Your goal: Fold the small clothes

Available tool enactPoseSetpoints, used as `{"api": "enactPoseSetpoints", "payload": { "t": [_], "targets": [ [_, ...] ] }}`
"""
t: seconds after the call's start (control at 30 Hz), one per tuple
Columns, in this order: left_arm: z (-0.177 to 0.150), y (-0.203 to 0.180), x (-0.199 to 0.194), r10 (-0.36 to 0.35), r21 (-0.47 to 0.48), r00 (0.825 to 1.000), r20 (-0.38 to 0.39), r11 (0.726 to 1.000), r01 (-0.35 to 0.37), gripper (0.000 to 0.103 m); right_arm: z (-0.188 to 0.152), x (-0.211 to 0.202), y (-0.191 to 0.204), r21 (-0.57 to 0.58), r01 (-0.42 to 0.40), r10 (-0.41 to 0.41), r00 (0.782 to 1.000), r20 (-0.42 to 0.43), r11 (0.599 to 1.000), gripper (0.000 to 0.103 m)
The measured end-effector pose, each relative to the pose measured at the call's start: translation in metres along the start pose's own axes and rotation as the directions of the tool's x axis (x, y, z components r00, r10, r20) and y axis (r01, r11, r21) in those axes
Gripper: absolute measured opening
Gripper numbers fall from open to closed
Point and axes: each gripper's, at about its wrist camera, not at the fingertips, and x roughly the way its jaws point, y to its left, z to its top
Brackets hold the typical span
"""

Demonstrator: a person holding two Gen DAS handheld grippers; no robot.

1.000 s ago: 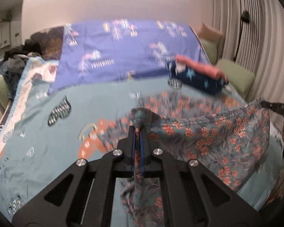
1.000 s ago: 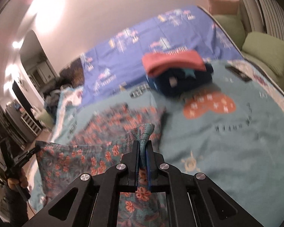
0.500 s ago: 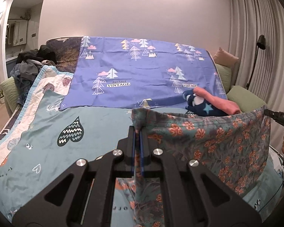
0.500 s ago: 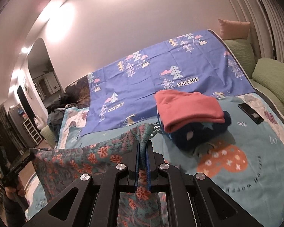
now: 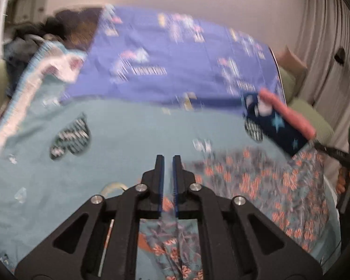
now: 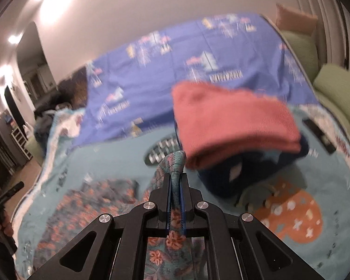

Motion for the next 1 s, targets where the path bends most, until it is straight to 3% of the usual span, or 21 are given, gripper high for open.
{"api": "enactPoseSetpoints", "payload": {
  "t": [0.07,0.1,0.2,0.3,0.33,0.37,0.4,0.53,0.67,0.77,0.87,0.93,1.0],
  "targets": [
    [-0.008,-0.007,0.024,-0.019,0.028,0.997,-0.072,0.999,0.021,0.055,-0.008,0.007,-0.003,0.005,0.004,-0.004,1.0,-0.017,1.0,0.005],
    [-0.011,-0.012,0.035,-0.012,0.043,0.995,-0.099,0.999,0.016,0.063,-0.012,0.009,-0.005,0.005,0.006,-0.006,1.0,-0.023,1.0,0.005],
    [-0.015,-0.02,0.073,0.009,0.078,0.985,-0.173,0.997,0.005,0.067,-0.015,0.01,-0.007,0.002,0.009,-0.009,1.0,-0.03,1.0,0.005],
    [-0.015,-0.015,0.111,-0.018,0.017,0.966,-0.259,1.0,0.024,0.067,-0.015,0.007,-0.009,0.001,0.007,-0.007,1.0,-0.027,1.0,0.005],
    [-0.015,-0.014,0.119,-0.03,-0.002,0.96,-0.277,1.0,0.03,0.058,-0.014,0.005,-0.009,0.002,0.007,-0.007,1.0,-0.024,1.0,0.005],
    [-0.014,-0.014,0.121,-0.047,-0.016,0.96,-0.275,0.999,0.044,0.025,-0.014,0.002,-0.009,0.001,0.007,-0.007,1.0,-0.02,1.0,0.005],
    [-0.012,-0.015,0.119,-0.05,-0.022,0.966,-0.252,0.999,0.046,0.003,-0.014,-0.001,-0.009,0.0,0.008,-0.008,1.0,-0.016,1.0,0.005],
    [0.001,-0.024,0.07,-0.04,-0.005,0.997,-0.067,0.999,0.04,0.003,-0.013,-0.019,-0.01,-0.003,0.005,-0.005,1.0,0.015,1.0,0.005],
    [0.009,-0.024,0.002,-0.042,-0.002,0.994,0.099,0.999,0.042,0.003,-0.007,-0.041,-0.003,-0.02,-0.021,0.022,0.997,0.079,1.0,0.005],
    [0.018,-0.016,-0.026,-0.011,0.008,0.986,0.164,1.0,0.01,0.004,0.006,-0.034,0.008,-0.058,-0.017,0.022,0.995,0.094,0.998,0.005],
    [0.03,0.0,-0.01,0.059,0.001,0.989,0.136,0.998,-0.059,0.004,0.018,0.001,0.018,-0.095,-0.001,0.006,0.999,0.054,0.996,0.005],
    [0.03,0.01,0.025,0.146,0.013,0.988,0.051,0.989,-0.147,0.004,0.02,0.032,0.026,-0.134,0.019,-0.019,1.0,0.003,0.991,0.006],
    [0.021,0.019,0.063,0.177,0.029,0.983,-0.058,0.984,-0.175,0.004,0.014,0.071,0.034,-0.188,0.047,-0.063,0.995,-0.081,0.981,0.006]
  ]
}}
